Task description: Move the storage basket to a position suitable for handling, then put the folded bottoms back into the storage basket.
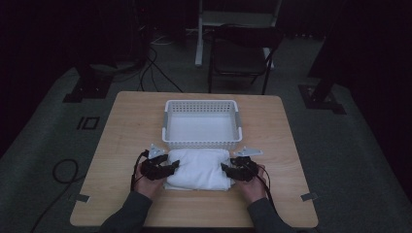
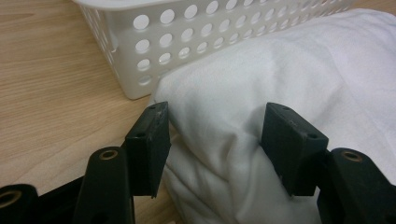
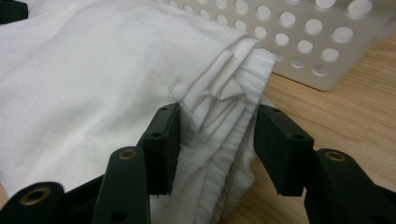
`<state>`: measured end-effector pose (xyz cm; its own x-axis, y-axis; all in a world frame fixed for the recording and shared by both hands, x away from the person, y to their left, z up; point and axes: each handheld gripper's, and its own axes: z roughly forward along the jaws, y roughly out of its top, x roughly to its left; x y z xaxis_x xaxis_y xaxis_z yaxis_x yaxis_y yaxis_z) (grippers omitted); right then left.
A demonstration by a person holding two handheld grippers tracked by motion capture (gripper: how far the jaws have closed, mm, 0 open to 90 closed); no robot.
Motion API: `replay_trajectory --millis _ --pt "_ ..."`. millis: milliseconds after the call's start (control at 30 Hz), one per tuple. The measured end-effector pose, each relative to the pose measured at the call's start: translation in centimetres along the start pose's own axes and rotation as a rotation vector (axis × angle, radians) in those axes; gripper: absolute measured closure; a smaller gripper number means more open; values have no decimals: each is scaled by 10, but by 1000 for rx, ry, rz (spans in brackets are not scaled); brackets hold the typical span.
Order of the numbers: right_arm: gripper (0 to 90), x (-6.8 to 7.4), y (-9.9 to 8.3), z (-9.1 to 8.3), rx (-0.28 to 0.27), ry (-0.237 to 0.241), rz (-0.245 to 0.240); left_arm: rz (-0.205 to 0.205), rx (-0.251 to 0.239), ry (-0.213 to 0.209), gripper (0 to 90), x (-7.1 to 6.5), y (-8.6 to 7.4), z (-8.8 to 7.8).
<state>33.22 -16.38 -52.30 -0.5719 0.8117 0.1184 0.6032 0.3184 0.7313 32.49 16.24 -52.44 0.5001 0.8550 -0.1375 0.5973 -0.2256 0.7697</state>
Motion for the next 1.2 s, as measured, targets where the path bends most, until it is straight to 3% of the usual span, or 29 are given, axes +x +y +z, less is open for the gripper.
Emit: replay_trajectory --millis 433,800,967,1200 --pt "491 0 0 0 -1 -5 -6 -10 -4 0 414 0 0 -2" --pt "298 4 6 -15 -84 -38 17 -67 -72 -47 320 -2 9 -27" --pt "177 11 12 -12 -77 -16 27 -73 -42 -23 172 -7 7 -23" --pt "106 12 8 2 -7 -59 30 -86 37 9 84 -9 -2 -9"
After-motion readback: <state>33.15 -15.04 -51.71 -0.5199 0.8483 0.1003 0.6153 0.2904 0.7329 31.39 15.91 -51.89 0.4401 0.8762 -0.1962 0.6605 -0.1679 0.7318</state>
